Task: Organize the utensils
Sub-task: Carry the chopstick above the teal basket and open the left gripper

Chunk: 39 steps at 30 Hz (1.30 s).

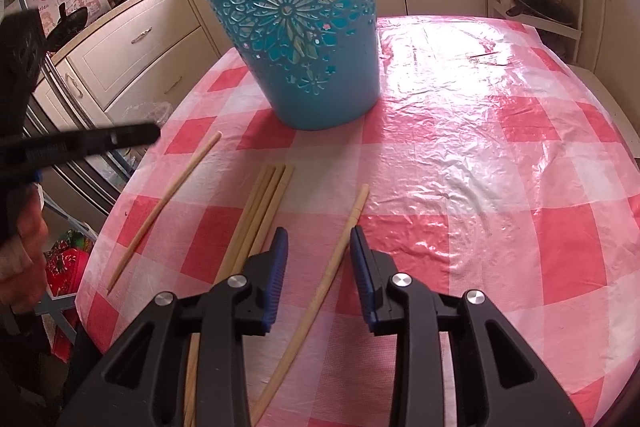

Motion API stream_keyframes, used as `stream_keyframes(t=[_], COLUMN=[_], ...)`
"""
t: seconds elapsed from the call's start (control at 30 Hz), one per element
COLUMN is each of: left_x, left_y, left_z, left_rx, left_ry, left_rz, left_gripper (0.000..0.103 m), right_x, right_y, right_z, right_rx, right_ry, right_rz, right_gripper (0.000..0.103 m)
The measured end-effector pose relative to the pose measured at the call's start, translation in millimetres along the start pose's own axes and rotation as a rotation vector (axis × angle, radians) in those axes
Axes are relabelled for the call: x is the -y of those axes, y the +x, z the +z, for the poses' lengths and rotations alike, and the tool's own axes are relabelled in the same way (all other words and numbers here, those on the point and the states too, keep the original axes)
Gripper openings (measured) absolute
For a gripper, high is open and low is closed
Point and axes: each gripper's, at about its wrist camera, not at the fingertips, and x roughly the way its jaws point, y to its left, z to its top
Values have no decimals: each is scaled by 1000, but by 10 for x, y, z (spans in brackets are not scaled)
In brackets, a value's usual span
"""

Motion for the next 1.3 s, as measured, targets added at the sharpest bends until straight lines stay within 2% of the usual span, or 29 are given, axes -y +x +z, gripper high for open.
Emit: stream_keyframes(t=[0.03, 0.1, 0.17, 0.33, 0.43, 0.47, 0.5, 0.6, 0.67, 0.73, 0.8, 0.9, 1.03, 1.13, 1.3], left_x=[-7, 17, 2, 89, 144, 144, 147, 164, 139, 109, 44, 16, 181, 437, 727], left_y=[36, 83, 102, 227, 377, 439, 448, 423, 329, 116, -230, -892, -1475, -1537, -1270], left_z=[-54, -112, -87, 68, 99, 97, 99, 108, 116, 143, 215, 424, 850, 1173, 1618], left_rx=[-10, -9, -1, -19, -59, -79, -68, -79, -66, -23, 51, 236, 482, 611, 732], left_ry=[15, 48, 51, 94, 130, 135, 136, 133, 105, 64, -5, -69, -100, -94, -120], left_rz=[21, 87, 96, 136, 161, 179, 167, 168, 131, 95, 7, -150, -267, -251, -132], left_gripper=[6, 17, 26, 27, 26, 14, 7, 5, 5, 5, 5, 5, 5, 5, 5], right_x=[-7, -29, -51, -58, -59, -60, -58, -61, -57, -48, -45, -42, -43, -45, -37], right_y=[2, 6, 9, 16, 18, 17, 17, 15, 15, 15, 19, 21, 22, 23, 16], right_z=[0, -5, -11, -7, -7, -12, -10, -12, -11, -11, -9, -8, -10, -13, -12], right_rx=[1, 4, 7, 10, 10, 10, 11, 8, 7, 7, 6, 7, 7, 8, 8], right_ry=[-2, -10, -23, -35, -37, -38, -39, -35, -32, -26, -23, -20, -20, -20, -20], right_rz=[0, -3, -9, -15, -16, -15, -14, -10, -7, -4, -3, -4, -4, -3, 3], right_gripper=[34, 36, 38, 39, 39, 39, 39, 40, 40, 40, 40, 40, 41, 41, 41])
